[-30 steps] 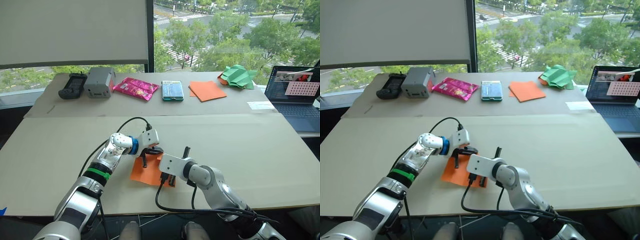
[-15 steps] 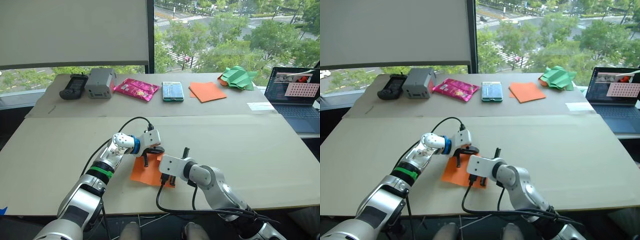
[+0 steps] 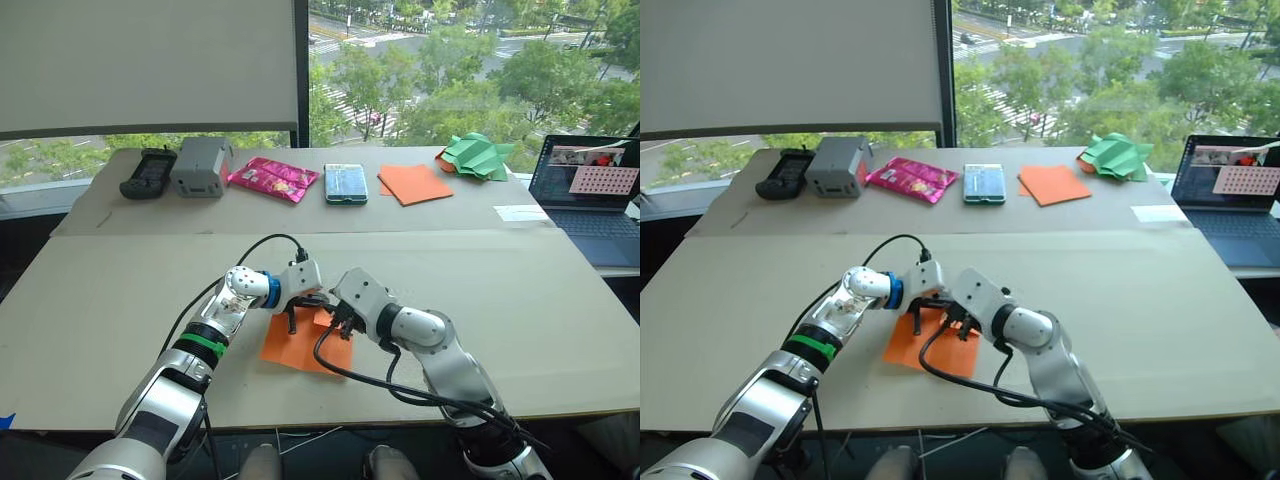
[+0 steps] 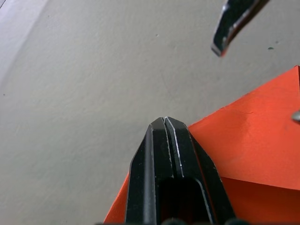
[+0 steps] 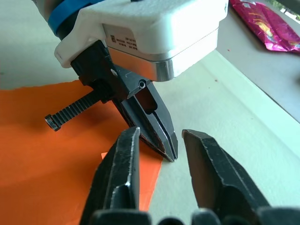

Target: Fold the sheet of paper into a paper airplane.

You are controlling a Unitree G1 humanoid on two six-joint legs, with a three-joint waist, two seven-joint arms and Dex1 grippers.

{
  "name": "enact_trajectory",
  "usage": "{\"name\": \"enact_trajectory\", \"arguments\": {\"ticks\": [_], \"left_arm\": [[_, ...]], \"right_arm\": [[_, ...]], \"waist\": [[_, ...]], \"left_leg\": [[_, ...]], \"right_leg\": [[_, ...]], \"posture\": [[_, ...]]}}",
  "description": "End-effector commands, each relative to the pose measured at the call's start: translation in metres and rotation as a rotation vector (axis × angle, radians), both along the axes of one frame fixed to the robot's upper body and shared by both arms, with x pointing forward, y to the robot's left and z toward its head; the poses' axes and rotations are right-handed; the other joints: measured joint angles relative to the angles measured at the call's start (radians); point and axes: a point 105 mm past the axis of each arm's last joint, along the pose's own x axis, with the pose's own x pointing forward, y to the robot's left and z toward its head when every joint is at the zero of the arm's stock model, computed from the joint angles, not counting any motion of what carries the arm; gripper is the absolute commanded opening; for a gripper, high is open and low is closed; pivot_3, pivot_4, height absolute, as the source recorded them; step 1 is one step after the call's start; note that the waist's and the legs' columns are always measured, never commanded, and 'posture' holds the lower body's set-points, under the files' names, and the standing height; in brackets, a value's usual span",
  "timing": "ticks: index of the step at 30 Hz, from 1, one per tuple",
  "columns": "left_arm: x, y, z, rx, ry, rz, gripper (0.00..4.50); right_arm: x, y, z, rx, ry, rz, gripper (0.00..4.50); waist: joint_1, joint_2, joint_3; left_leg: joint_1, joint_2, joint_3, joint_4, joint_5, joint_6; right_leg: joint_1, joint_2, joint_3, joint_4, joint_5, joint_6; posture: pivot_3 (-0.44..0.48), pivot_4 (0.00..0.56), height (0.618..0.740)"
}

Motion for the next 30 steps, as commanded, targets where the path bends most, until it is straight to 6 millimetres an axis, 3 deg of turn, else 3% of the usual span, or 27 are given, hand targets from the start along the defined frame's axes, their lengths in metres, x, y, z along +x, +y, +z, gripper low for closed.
{"name": "enact_trajectory", "arguments": {"ticks": [1, 10, 18, 30], "left_arm": [[-0.004, 0.014, -0.025, 0.086, 0.059, 0.043, 0.00], [-0.005, 0.013, -0.025, 0.085, 0.057, 0.036, 0.00], [-0.005, 0.013, -0.024, 0.085, 0.053, 0.037, 0.00], [-0.006, 0.012, -0.023, 0.092, 0.043, 0.027, 0.00]], "right_arm": [[0.008, 0.001, -0.002, 0.004, 0.012, -0.032, 0.03], [0.019, 0.005, -0.018, -0.019, 0.048, -0.071, 0.03], [0.017, 0.010, -0.029, -0.041, 0.094, -0.067, 0.03], [0.000, -0.001, -0.075, -0.096, 0.339, -0.120, 0.03]], "waist": [[0.000, 0.000, 0.000], [0.000, 0.000, 0.000], [0.000, 0.000, 0.000], [-0.002, 0.006, -0.009]], "left_leg": [[0.000, 0.000, 0.000, 0.000, 0.000, 0.000], [0.000, 0.000, 0.000, 0.000, 0.000, 0.000], [-0.001, 0.000, 0.000, 0.000, 0.000, 0.000], [0.000, 0.000, 0.000, 0.000, -0.001, -0.001]], "right_leg": [[0.000, 0.000, 0.000, 0.000, 0.000, 0.000], [-0.001, 0.000, 0.000, 0.000, 0.000, 0.000], [-0.001, 0.000, 0.000, 0.000, 0.000, 0.000], [-0.001, 0.000, 0.000, 0.000, 0.000, 0.000]], "posture": [[0.000, 0.150, 0.706], [0.000, 0.150, 0.706], [0.000, 0.150, 0.706], [0.000, 0.150, 0.706]]}}
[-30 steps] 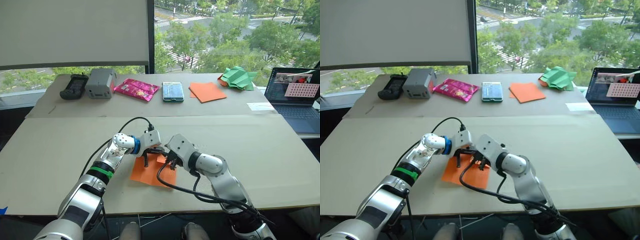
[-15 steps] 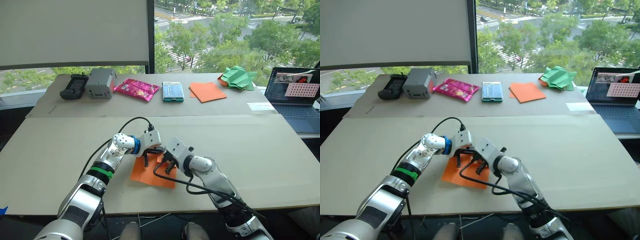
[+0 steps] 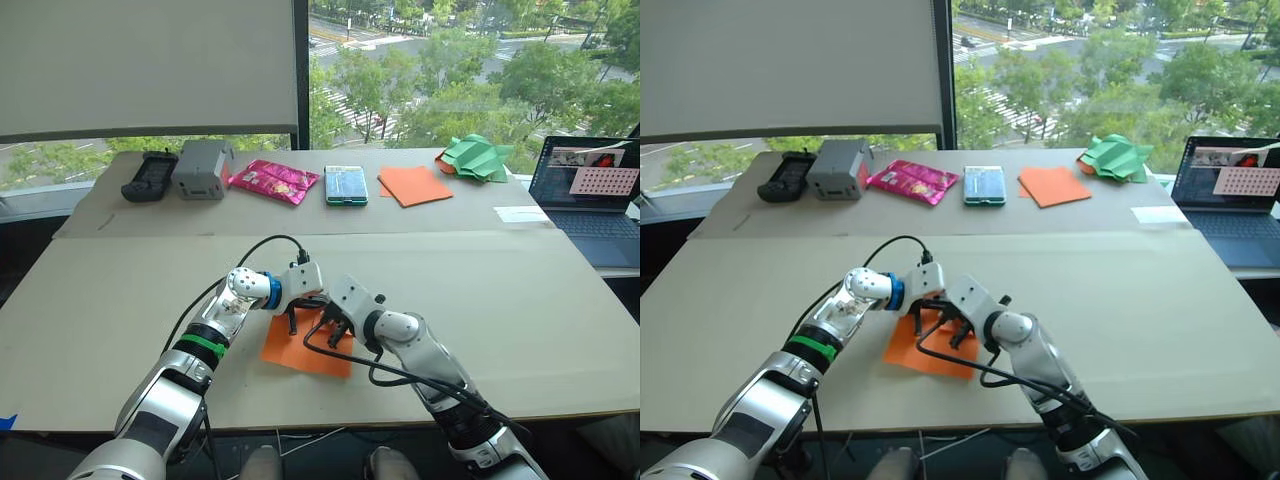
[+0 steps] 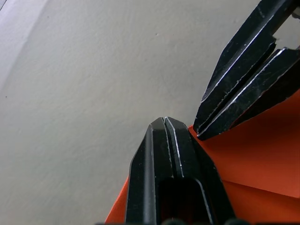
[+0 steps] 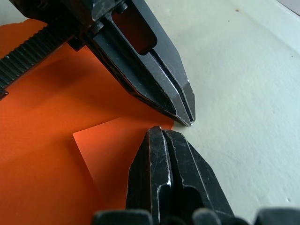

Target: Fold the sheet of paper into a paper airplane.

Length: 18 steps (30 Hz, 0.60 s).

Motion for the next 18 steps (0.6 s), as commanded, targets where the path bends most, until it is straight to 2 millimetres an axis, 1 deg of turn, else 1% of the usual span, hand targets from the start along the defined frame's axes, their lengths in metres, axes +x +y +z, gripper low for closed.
{"name": "enact_trajectory", "arguments": {"ticks": [1, 4, 12, 18], "left_arm": [[-0.006, 0.013, -0.024, 0.082, 0.061, 0.028, 0.00], [-0.007, 0.013, -0.024, 0.083, 0.063, 0.025, 0.00], [-0.009, 0.014, -0.026, 0.089, 0.067, 0.020, 0.00], [-0.011, 0.015, -0.027, 0.093, 0.071, 0.014, 0.00]], "right_arm": [[-0.014, -0.007, -0.034, -0.022, 0.169, -0.033, 0.03], [-0.018, -0.009, -0.039, -0.034, 0.186, -0.032, 0.03], [-0.030, -0.018, -0.046, -0.054, 0.213, -0.034, 0.03], [-0.046, -0.029, -0.059, -0.075, 0.262, -0.036, 0.03]], "waist": [[-0.001, 0.001, -0.002], [-0.002, 0.001, -0.004], [-0.005, 0.001, -0.007], [-0.005, 0.000, -0.009]], "left_leg": [[0.000, 0.000, 0.000, 0.000, 0.000, 0.000], [0.001, 0.000, 0.000, 0.000, -0.003, -0.005], [0.002, 0.000, 0.000, 0.000, -0.003, -0.005], [0.003, 0.000, 0.000, 0.000, -0.004, -0.007]], "right_leg": [[0.000, 0.000, 0.000, 0.000, 0.000, 0.000], [0.000, 0.000, 0.000, 0.000, 0.000, 0.000], [0.000, 0.000, 0.000, -0.001, -0.002, 0.001], [0.000, 0.000, 0.000, -0.001, -0.003, 0.001]], "posture": [[0.000, 0.150, 0.706], [0.000, 0.150, 0.706], [0.000, 0.150, 0.706], [0.000, 0.150, 0.706]]}}
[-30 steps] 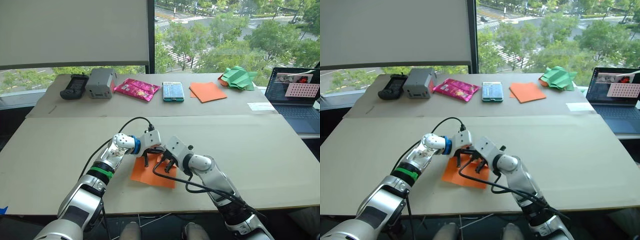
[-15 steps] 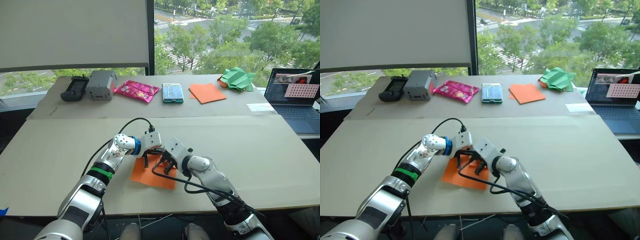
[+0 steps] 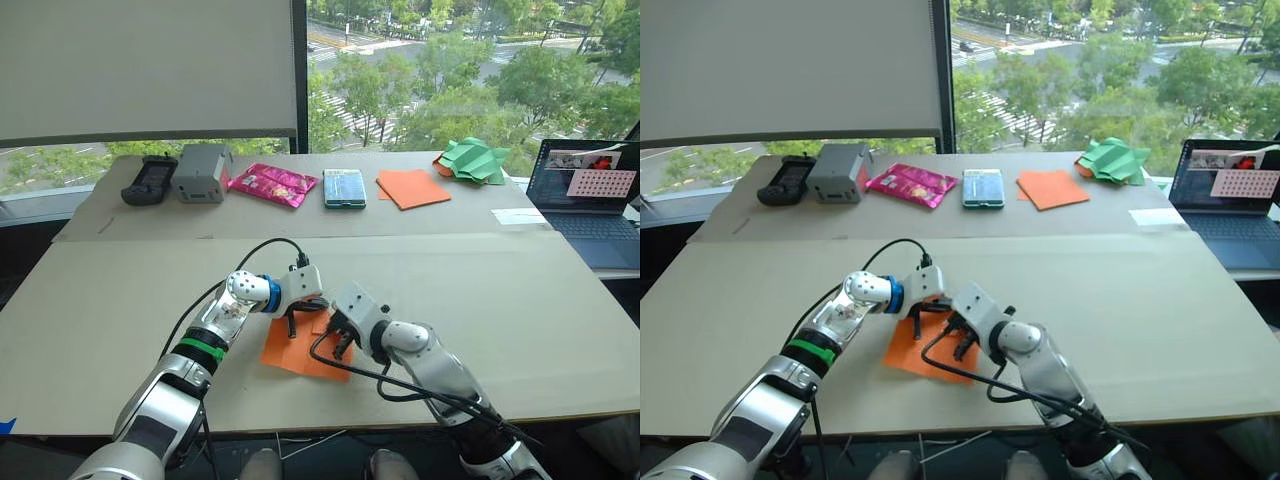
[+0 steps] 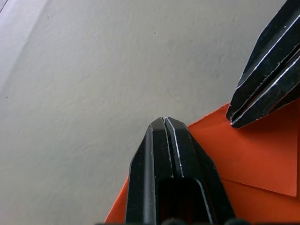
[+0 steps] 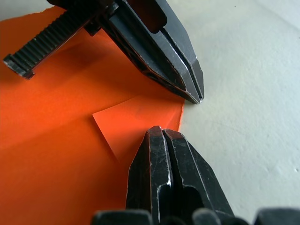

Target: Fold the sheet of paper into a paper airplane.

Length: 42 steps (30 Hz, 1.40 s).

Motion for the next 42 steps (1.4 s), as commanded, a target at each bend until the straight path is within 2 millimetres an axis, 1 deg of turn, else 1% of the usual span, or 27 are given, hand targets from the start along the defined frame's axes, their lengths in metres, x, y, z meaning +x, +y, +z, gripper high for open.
{"name": "enact_trajectory", "arguments": {"ticks": [1, 12, 14, 19, 24, 25, 28, 29, 30, 31, 32, 34, 35, 36, 37, 39, 42], "left_arm": [[-0.007, 0.014, -0.023, 0.086, 0.067, 0.016, 0.00], [-0.009, 0.014, -0.023, 0.089, 0.070, 0.010, 0.00], [-0.009, 0.014, -0.023, 0.089, 0.070, 0.009, 0.00], [-0.009, 0.014, -0.024, 0.092, 0.070, 0.009, 0.00], [-0.008, 0.014, -0.024, 0.093, 0.072, 0.008, 0.00], [-0.008, 0.014, -0.024, 0.092, 0.071, 0.008, 0.00], [-0.008, 0.013, -0.024, 0.092, 0.067, 0.008, 0.00], [-0.007, 0.013, -0.024, 0.092, 0.067, 0.009, 0.00], [-0.007, 0.013, -0.024, 0.091, 0.066, 0.010, 0.00], [-0.006, 0.014, -0.023, 0.089, 0.064, 0.013, 0.00], [-0.006, 0.014, -0.023, 0.088, 0.063, 0.015, 0.00], [-0.005, 0.014, -0.021, 0.080, 0.056, 0.023, 0.00], [-0.005, 0.014, -0.020, 0.077, 0.053, 0.025, 0.00], [-0.005, 0.014, -0.019, 0.074, 0.051, 0.026, 0.00], [-0.005, 0.014, -0.019, 0.074, 0.049, 0.027, 0.00], [-0.005, 0.014, -0.018, 0.073, 0.049, 0.027, 0.00], [-0.004, 0.015, -0.017, 0.071, 0.044, 0.031, 0.00]], "right_arm": [[-0.025, -0.020, -0.050, -0.081, 0.221, -0.044, 0.03], [-0.041, -0.030, -0.057, -0.069, 0.272, -0.078, 0.03], [-0.045, -0.034, -0.061, -0.091, 0.279, -0.083, 0.03], [-0.057, -0.042, -0.067, -0.086, 0.312, -0.116, 0.03], [-0.061, -0.044, -0.063, -0.074, 0.310, -0.122, 0.03], [-0.059, -0.043, -0.059, -0.064, 0.295, -0.123, 0.03], [-0.049, -0.037, -0.037, -0.003, 0.216, -0.111, 0.03], [-0.048, -0.036, -0.034, 0.004, 0.205, -0.109, 0.03], [-0.042, -0.030, -0.019, 0.059, 0.155, -0.101, 0.03], [-0.036, -0.023, 0.000, 0.125, 0.091, -0.081, 0.03], [-0.033, -0.019, 0.013, 0.170, 0.046, -0.066, 0.03], [-0.034, -0.006, 0.051, 0.315, -0.054, 0.017, 0.03], [-0.035, -0.003, 0.067, 0.374, -0.092, 0.045, 0.03], [-0.035, 0.000, 0.076, 0.412, -0.110, 0.064, 0.03], [-0.036, 0.002, 0.079, 0.422, -0.116, 0.081, 0.03], [-0.033, 0.005, 0.078, 0.403, -0.126, 0.091, 0.03], [-0.018, 0.010, 0.061, 0.298, -0.140, 0.075, 0.03]], "waist": [[0.000, 0.000, -0.001], [-0.001, -0.003, -0.003], [0.000, -0.003, -0.003], [0.003, -0.005, -0.005], [0.005, -0.007, -0.006], [0.005, -0.007, -0.005], [0.006, -0.008, -0.005], [0.007, -0.007, -0.004], [0.007, -0.007, -0.003], [0.007, -0.007, -0.003], [0.008, -0.007, -0.001], [0.007, -0.005, 0.004], [0.007, -0.004, 0.006], [0.007, -0.002, 0.007], [0.007, -0.002, 0.008], [0.007, -0.002, 0.008], [0.006, -0.002, 0.009]], "left_leg": [[0.000, 0.000, 0.000, 0.000, 0.000, 0.000], [0.001, 0.000, 0.000, 0.000, -0.002, -0.003], [0.001, 0.000, 0.000, 0.000, -0.002, -0.004], [0.001, 0.000, 0.000, 0.000, -0.003, -0.005], [0.003, 0.000, 0.000, 0.000, -0.006, -0.009], [0.003, 0.000, 0.000, 0.000, -0.006, -0.009], [0.003, 0.000, 0.000, 0.000, -0.006, -0.010], [0.003, 0.000, 0.000, 0.000, -0.006, -0.010], [0.003, 0.000, 0.000, 0.000, -0.006, -0.010], [0.003, 0.000, 0.000, 0.000, -0.006, -0.010], [0.003, 0.000, 0.000, 0.000, -0.006, -0.010], [0.001, 0.000, -0.001, -0.001, -0.006, -0.010], [-0.002, 0.000, 0.000, 0.000, -0.006, -0.010], [-0.006, 0.000, 0.000, 0.000, -0.006, -0.009], [-0.008, 0.000, 0.000, 0.000, -0.006, -0.009], [-0.008, 0.000, -0.001, 0.000, -0.006, -0.009], [-0.007, 0.000, 0.000, 0.000, -0.006, -0.009]], "right_leg": [[0.000, 0.000, 0.000, 0.000, 0.000, 0.000], [0.001, -0.001, -0.001, 0.000, -0.002, 0.001], [0.001, -0.001, -0.001, 0.000, -0.002, 0.001], [0.001, -0.001, -0.001, -0.001, -0.004, 0.001], [0.003, -0.002, -0.001, -0.001, -0.005, 0.001], [0.003, -0.002, -0.001, -0.001, -0.006, 0.001], [0.002, -0.002, -0.001, -0.001, -0.006, 0.001], [0.002, -0.002, -0.001, -0.001, -0.006, 0.001], [0.002, -0.002, -0.001, -0.001, -0.006, 0.001], [0.002, -0.002, -0.001, -0.001, -0.006, 0.001], [0.002, -0.002, -0.001, -0.001, -0.006, 0.001], [0.000, -0.002, -0.002, -0.001, -0.006, 0.001], [-0.002, -0.002, -0.002, -0.002, -0.006, 0.001], [-0.006, -0.002, -0.002, -0.002, -0.006, 0.001], [-0.008, -0.002, -0.002, -0.001, -0.006, 0.001], [-0.009, -0.002, -0.002, -0.001, -0.006, 0.002], [-0.009, -0.002, -0.002, -0.001, -0.006, 0.002]], "posture": [[0.000, 0.150, 0.706], [0.000, 0.150, 0.706], [0.000, 0.150, 0.706], [0.000, 0.150, 0.706], [0.000, 0.150, 0.706], [0.000, 0.150, 0.706], [0.000, 0.150, 0.706], [0.000, 0.150, 0.706], [0.000, 0.150, 0.706], [0.000, 0.150, 0.706], [0.000, 0.150, 0.706], [0.000, 0.150, 0.706], [0.000, 0.150, 0.706], [0.000, 0.150, 0.706], [0.000, 0.150, 0.706], [0.000, 0.150, 0.706], [0.000, 0.150, 0.706]]}}
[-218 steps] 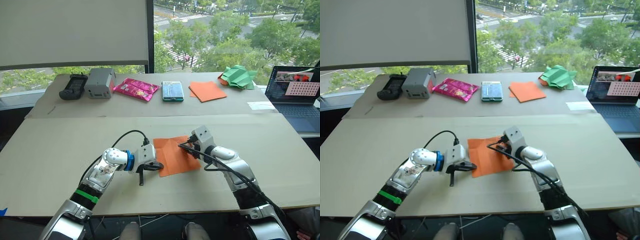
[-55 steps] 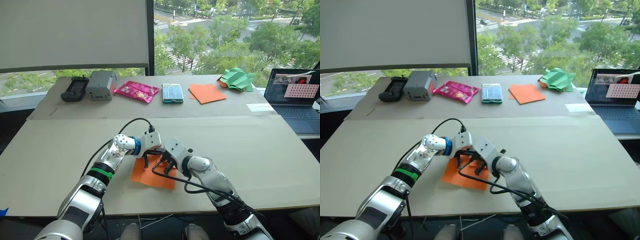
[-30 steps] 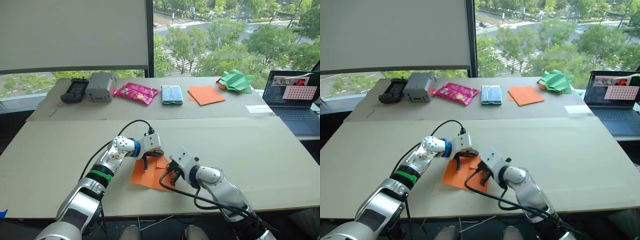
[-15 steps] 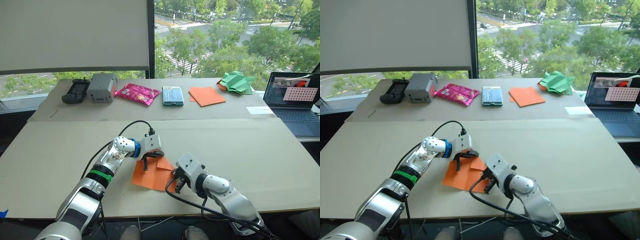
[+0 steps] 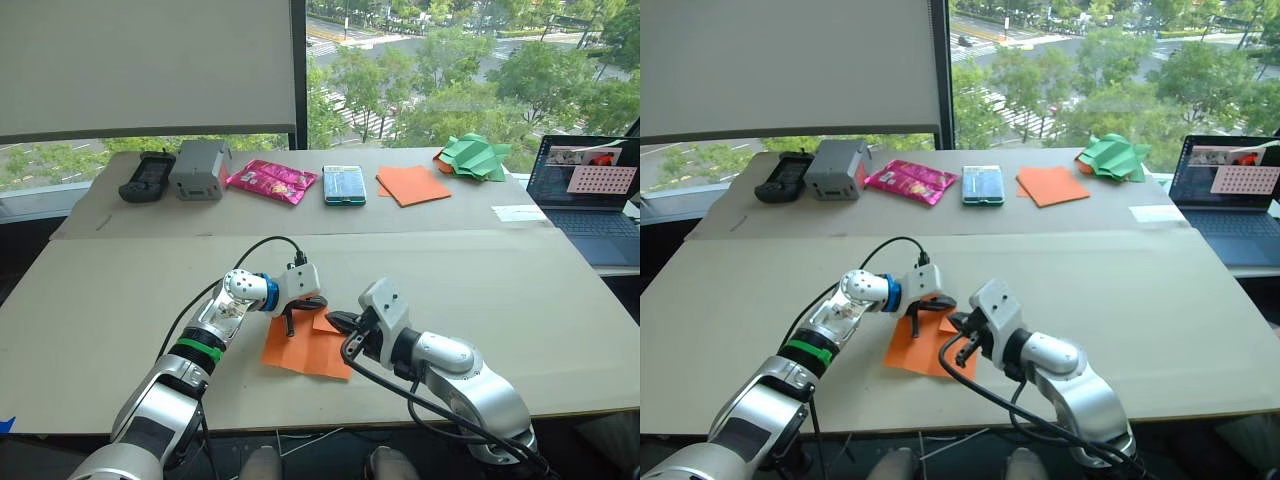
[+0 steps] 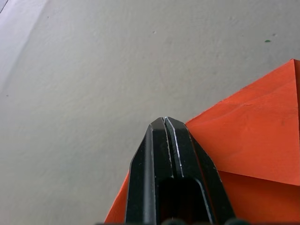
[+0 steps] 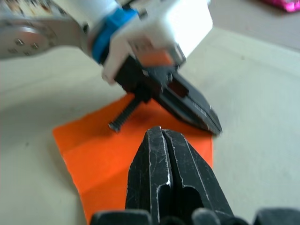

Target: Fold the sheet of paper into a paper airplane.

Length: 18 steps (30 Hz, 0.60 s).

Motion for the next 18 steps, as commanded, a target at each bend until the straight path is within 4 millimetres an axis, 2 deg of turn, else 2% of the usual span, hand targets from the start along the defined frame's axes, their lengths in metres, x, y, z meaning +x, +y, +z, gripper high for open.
{"name": "enact_trajectory", "arguments": {"ticks": [1, 5, 9, 10, 16, 17, 18], "left_arm": [[-0.004, 0.013, -0.021, 0.074, 0.061, 0.036, 0.00], [-0.003, 0.014, -0.017, 0.059, 0.046, 0.047, 0.00], [-0.002, 0.020, -0.009, 0.034, 0.031, 0.080, 0.00], [-0.002, 0.021, -0.006, 0.012, 0.033, 0.097, 0.00], [-0.002, 0.040, 0.032, -0.224, 0.078, 0.277, 0.00], [-0.005, 0.044, 0.037, -0.246, 0.084, 0.293, 0.54], [-0.007, 0.050, 0.042, -0.273, 0.091, 0.315, 0.84]], "right_arm": [[0.011, 0.006, -0.012, -0.088, -0.041, -0.010, 0.03], [0.028, 0.007, -0.039, -0.199, -0.029, -0.036, 0.03], [0.030, 0.011, -0.054, -0.215, 0.016, -0.012, 0.03], [0.029, 0.010, -0.059, -0.231, 0.027, -0.004, 0.03], [0.027, 0.008, -0.073, -0.285, 0.062, 0.011, 0.03], [0.026, 0.008, -0.075, -0.289, 0.064, 0.012, 0.00], [0.026, 0.008, -0.076, -0.294, 0.067, 0.013, 0.00]], "waist": [[-0.001, 0.000, 0.001], [0.000, 0.001, 0.002], [-0.002, 0.001, 0.002], [-0.005, 0.001, 0.001], [-0.024, 0.001, 0.002], [-0.025, 0.001, 0.002], [-0.024, 0.001, 0.002]], "left_leg": [[0.000, 0.000, 0.000, 0.000, 0.000, 0.000], [-0.001, 0.000, 0.000, 0.000, 0.000, 0.000], [-0.001, 0.000, 0.000, 0.000, 0.001, 0.002], [-0.001, 0.000, 0.000, 0.000, 0.004, 0.007], [-0.001, 0.000, 0.000, -0.001, 0.006, 0.010], [-0.001, 0.000, 0.000, -0.002, 0.006, 0.010], [-0.001, 0.000, 0.000, -0.002, 0.006, 0.010]], "right_leg": [[0.000, 0.000, 0.000, 0.000, 0.000, 0.000], [0.000, 0.000, 0.000, 0.000, 0.000, 0.000], [0.000, 0.000, 0.000, 0.001, 0.000, 0.000], [0.000, 0.000, 0.000, 0.001, 0.000, 0.000], [0.001, 0.000, 0.001, 0.002, 0.000, 0.000], [0.001, 0.000, 0.000, 0.002, 0.000, 0.000], [0.000, 0.001, 0.001, 0.002, 0.000, 0.000]], "posture": [[0.000, 0.150, 0.706], [0.000, 0.150, 0.706], [0.000, 0.150, 0.706], [0.000, 0.150, 0.706], [0.000, 0.150, 0.706], [0.000, 0.150, 0.706], [0.000, 0.150, 0.706]]}}
